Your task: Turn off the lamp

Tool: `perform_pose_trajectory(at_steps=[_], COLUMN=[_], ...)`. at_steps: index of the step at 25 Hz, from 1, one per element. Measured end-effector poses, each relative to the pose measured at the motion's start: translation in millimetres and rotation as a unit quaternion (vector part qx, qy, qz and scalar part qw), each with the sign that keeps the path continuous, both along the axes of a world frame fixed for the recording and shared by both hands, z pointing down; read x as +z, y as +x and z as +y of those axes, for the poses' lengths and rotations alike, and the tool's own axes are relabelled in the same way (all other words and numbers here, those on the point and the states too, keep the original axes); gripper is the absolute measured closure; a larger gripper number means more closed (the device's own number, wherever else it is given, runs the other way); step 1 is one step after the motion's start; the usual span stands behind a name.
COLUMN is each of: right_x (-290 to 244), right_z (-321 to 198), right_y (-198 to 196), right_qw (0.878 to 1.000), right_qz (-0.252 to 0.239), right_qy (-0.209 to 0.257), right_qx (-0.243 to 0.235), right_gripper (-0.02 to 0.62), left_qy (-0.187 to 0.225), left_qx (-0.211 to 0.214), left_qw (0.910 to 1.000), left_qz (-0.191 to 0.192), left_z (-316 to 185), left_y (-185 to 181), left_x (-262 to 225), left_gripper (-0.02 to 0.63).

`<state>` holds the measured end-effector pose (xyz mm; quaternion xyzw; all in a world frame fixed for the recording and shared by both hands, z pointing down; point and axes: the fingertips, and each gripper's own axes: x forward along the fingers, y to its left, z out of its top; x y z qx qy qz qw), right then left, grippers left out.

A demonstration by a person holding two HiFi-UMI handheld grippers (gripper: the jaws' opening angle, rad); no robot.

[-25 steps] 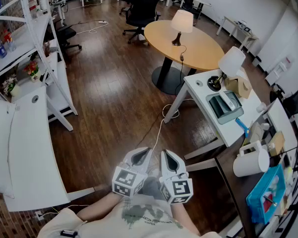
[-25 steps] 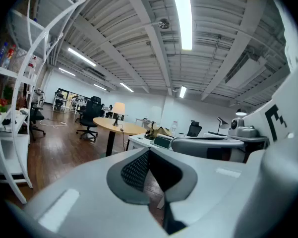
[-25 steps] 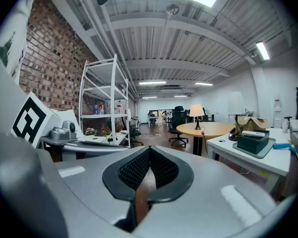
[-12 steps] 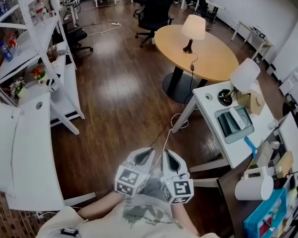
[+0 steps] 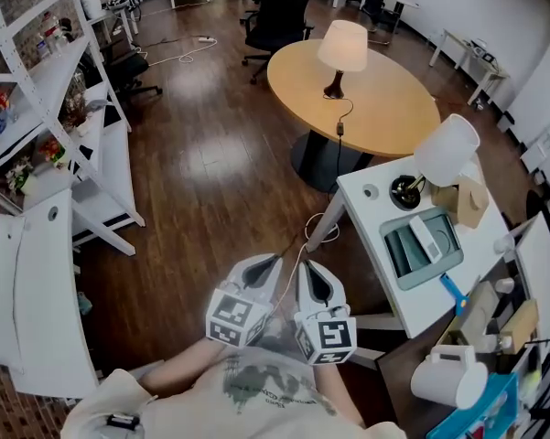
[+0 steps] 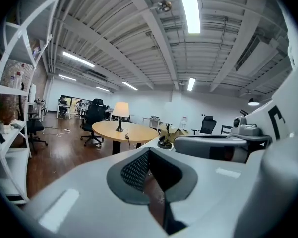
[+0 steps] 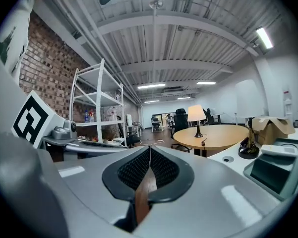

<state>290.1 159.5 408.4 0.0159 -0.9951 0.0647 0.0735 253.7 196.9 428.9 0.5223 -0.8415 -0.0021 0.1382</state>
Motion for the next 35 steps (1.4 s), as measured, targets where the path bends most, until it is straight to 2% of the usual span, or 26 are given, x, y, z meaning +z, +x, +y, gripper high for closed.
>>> perform_pose_trajectory(at_steps=[5, 11, 18, 23, 28, 35], right_x=[4, 3, 6, 17, 24, 30], right_z=[-43, -74, -78, -84, -96, -120], right_y=[-9, -16, -31, -50, -90, -168], right_qw=[1.000, 1.000, 0.999, 0.999, 1.000, 0.999], right_qz=[0.003, -0.009, -0.013, -0.003, 0.013, 0.034], right_qy=[-0.014, -0.027, -0.035, -0.035, -0.018, -0.008], right_qx=[-0.007, -0.007, -0.021, -0.026, -0.011, 0.030], right_gripper=[0.589, 0.586, 0.586, 0.583, 0.583, 0.583], left_qy=[-0.016, -0.024, -0.028, -0.021, -0.003, 0.012], left_qx=[0.008, -0.002, -0.010, -0.009, 0.004, 0.050], left_qw=[0.9998, 0.9996, 0.9993, 0.9997, 1.0000, 0.9984], left_qz=[0.001, -0.013, -0.021, -0.012, 0.008, 0.023], left_z=[-48, -72, -84, -93, -108, -138], left_y=[-7, -18, -34, -50, -92, -173], left_x=[-1, -10, -12, -2, 12, 14], left_gripper=[0.606, 0.606, 0.606, 0.606, 0.606, 0.606])
